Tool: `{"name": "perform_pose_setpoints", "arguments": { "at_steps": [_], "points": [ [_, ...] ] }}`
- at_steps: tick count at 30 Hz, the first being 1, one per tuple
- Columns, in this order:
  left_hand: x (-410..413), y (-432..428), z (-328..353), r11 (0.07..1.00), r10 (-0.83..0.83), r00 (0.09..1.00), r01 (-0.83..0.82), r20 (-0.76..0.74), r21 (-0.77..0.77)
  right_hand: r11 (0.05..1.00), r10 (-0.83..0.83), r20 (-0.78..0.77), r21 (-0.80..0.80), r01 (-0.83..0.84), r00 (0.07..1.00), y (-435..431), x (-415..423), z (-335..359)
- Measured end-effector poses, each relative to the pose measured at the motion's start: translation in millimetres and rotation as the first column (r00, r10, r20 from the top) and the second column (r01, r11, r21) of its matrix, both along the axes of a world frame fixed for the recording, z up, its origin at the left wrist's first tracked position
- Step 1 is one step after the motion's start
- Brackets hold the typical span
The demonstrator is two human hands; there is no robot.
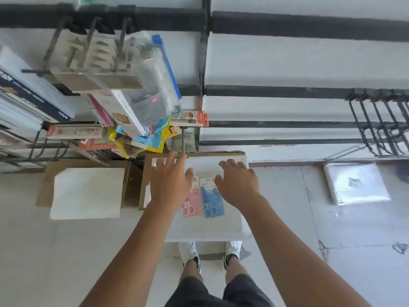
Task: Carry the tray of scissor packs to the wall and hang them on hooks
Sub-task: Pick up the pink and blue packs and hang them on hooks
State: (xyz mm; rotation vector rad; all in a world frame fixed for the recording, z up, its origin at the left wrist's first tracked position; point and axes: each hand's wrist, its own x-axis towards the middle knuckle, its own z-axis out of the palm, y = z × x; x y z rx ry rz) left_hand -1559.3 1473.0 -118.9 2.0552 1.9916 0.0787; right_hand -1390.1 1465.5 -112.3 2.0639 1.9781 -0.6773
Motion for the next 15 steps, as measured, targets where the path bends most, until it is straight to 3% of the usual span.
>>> {"name": "perform_pose_setpoints", "arguments": {
  "at_steps": [10, 13, 15],
  "points": [
    [15, -18, -122, 0.963, 0.169, 0.984, -0.155, 0.047, -0.221, 0.983, -0.072, -0.079, -0.175, 0.058, 0.994, -5, 9, -102],
    [24, -22, -162, 0.894, 0.284, 0.957, -0.244, 0.053, -0.375, 0.971, -0.109, -0.081, -0.220, 0.089, 0.991, -12, 12, -128],
    [31, -24, -184, 0.800, 0.406, 0.912, -0.321, 0.064, -0.506, 0.963, -0.150, -0.086, -0.236, 0.126, 0.985, -17, 13, -142]
  ]
}}
